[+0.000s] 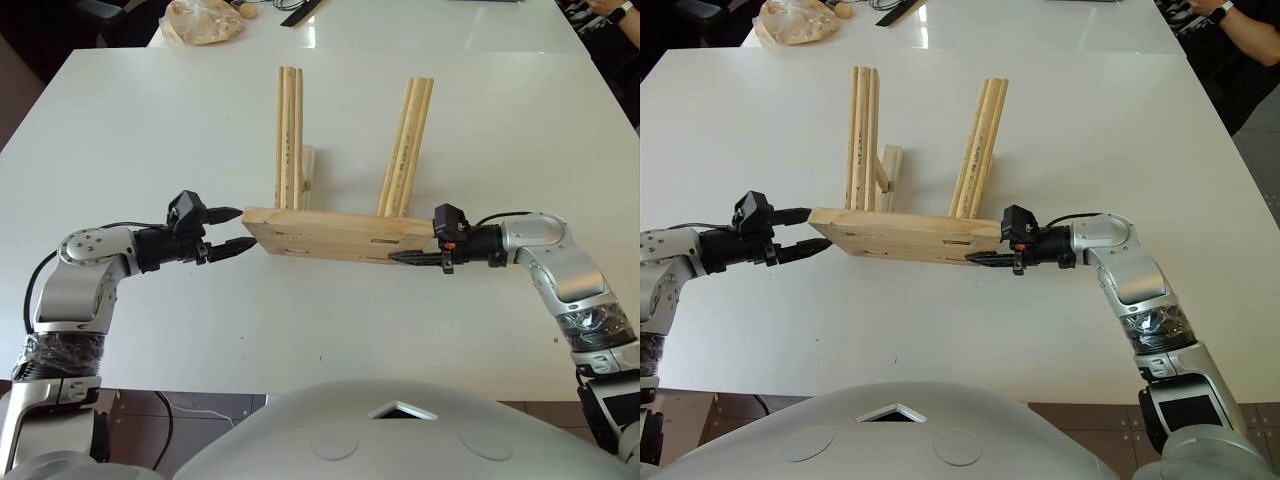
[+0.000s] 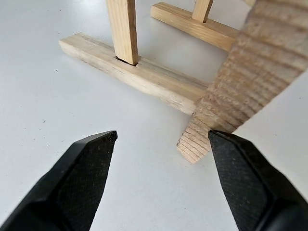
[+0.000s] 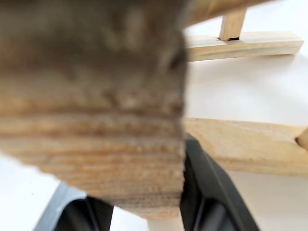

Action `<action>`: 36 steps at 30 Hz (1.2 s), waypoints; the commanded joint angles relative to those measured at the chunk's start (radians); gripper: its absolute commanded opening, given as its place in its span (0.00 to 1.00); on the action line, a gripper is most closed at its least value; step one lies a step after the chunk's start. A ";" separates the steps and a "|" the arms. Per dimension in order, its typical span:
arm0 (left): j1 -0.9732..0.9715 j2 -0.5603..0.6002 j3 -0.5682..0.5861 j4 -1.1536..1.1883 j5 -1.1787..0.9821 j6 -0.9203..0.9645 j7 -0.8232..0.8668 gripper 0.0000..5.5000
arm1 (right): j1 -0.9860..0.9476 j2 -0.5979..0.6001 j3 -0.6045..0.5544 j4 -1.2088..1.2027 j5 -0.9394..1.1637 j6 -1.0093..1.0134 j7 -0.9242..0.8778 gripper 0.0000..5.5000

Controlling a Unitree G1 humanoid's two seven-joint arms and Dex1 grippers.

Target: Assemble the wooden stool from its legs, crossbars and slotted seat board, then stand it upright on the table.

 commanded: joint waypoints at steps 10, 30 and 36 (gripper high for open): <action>-0.338 0.007 0.236 0.809 0.100 -0.267 0.384 0.64 | 0.068 0.140 -0.220 -0.350 0.515 0.532 -0.292 0.27; -0.203 -0.125 0.213 0.877 0.158 -0.434 0.433 0.64 | -0.423 0.653 -0.398 -0.320 1.652 0.046 -2.022 0.27; -0.185 -0.135 0.211 0.868 0.152 -0.441 0.438 0.64 | -0.366 0.645 -0.443 -0.256 1.538 -0.048 -2.229 0.27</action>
